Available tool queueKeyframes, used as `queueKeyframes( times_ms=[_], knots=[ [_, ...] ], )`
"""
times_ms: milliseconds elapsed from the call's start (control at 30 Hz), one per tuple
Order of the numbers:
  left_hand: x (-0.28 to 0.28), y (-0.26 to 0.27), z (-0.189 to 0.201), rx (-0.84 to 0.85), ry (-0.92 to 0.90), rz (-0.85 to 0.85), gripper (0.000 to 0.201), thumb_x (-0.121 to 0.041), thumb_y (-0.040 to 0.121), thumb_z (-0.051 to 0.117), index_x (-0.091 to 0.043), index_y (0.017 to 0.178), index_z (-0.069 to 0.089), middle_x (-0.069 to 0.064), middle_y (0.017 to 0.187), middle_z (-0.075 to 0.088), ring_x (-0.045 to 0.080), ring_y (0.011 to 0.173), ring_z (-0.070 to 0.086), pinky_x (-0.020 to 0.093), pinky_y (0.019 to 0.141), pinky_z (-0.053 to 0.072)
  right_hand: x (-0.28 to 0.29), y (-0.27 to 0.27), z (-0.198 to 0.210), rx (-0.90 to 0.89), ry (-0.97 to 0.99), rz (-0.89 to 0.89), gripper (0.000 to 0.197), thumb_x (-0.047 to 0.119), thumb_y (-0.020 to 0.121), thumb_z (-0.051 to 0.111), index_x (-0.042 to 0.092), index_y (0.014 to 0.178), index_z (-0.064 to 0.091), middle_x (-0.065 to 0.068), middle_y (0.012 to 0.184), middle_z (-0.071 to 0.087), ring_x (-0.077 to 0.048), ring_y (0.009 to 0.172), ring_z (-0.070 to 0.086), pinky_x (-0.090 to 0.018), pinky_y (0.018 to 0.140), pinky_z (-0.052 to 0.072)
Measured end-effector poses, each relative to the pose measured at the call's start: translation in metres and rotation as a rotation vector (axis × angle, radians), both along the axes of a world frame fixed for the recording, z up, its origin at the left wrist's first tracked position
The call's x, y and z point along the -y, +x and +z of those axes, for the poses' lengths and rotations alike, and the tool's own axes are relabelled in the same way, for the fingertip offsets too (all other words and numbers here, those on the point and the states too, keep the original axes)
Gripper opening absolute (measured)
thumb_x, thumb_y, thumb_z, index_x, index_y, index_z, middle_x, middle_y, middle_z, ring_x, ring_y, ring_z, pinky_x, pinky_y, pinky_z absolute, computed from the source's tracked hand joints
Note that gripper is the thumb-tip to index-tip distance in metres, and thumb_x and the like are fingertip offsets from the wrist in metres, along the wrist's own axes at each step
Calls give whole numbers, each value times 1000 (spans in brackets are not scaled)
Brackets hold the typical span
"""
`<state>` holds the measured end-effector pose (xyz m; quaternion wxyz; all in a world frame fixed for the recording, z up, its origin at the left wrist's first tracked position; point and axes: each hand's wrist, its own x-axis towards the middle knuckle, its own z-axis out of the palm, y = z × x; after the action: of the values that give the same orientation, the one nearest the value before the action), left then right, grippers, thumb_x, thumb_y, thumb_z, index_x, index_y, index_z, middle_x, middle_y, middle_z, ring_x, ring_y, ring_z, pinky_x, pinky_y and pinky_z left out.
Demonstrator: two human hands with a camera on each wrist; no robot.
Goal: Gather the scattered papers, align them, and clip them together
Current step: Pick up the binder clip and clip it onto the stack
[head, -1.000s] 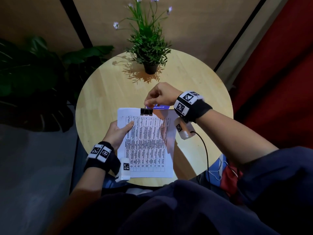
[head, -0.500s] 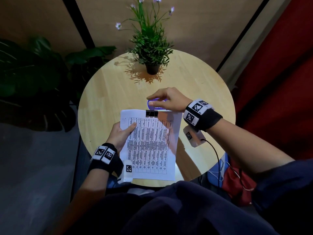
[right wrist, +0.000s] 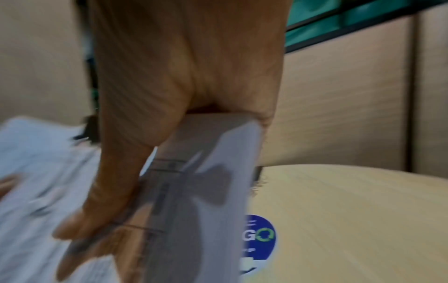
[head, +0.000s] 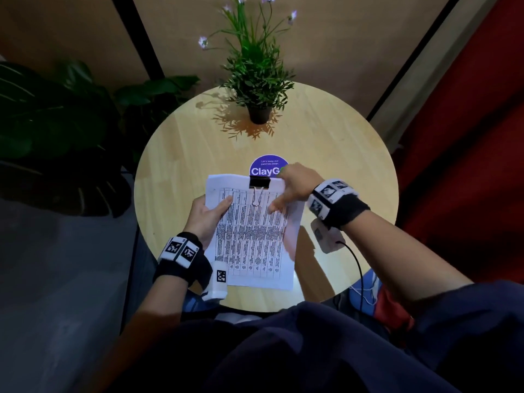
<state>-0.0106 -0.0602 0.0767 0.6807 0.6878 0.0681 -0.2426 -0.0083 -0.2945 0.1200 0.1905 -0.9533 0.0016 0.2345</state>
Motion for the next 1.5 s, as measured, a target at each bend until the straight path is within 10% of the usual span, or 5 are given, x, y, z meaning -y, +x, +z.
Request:
queueKeyframes(
  times_ms=[167, 567, 733, 867, 1500],
  knots=[
    [-13, 22, 7, -15, -17, 49, 35, -19, 90, 61, -3, 121, 57, 6, 111, 68, 11, 97, 68, 19, 81, 56, 24, -35, -25, 97, 826, -759, 21, 17, 69, 84, 14, 73, 64, 4, 64, 64, -3, 59, 62, -20, 61, 49],
    [23, 34, 0, -177, 172, -277, 44, -15, 89, 63, -6, 130, 52, 14, 129, 60, 25, 104, 62, 41, 99, 47, 20, -67, -43, -40, 1090, -1033, 27, 13, 92, 61, 3, 116, 56, 4, 84, 72, -1, 74, 63, -4, 59, 49],
    [59, 10, -35, -193, 206, -356, 45, -8, 91, 58, -8, 135, 47, 11, 137, 54, 26, 121, 54, 46, 110, 37, 62, -79, -56, -193, 804, -962, 38, 29, 89, 66, 21, 124, 53, 5, 114, 64, -12, 103, 60, -24, 93, 41],
    [99, 14, -44, -207, 279, -308, 43, -6, 93, 54, -5, 135, 47, 3, 127, 55, 23, 114, 54, 36, 103, 40, 87, -87, -68, -299, 520, -882, 29, 38, 90, 62, 14, 75, 54, -1, 58, 54, -14, 50, 47, -30, 64, 36],
    [219, 36, -30, -305, 404, -439, 51, 8, 89, 40, 2, 139, 29, 17, 104, 46, 31, 88, 55, 50, 87, 55, 170, -37, -71, -84, -4, -1028, 6, 0, 90, 49, 5, 87, 51, -12, 88, 48, -25, 82, 44, -30, 70, 35]
  ],
)
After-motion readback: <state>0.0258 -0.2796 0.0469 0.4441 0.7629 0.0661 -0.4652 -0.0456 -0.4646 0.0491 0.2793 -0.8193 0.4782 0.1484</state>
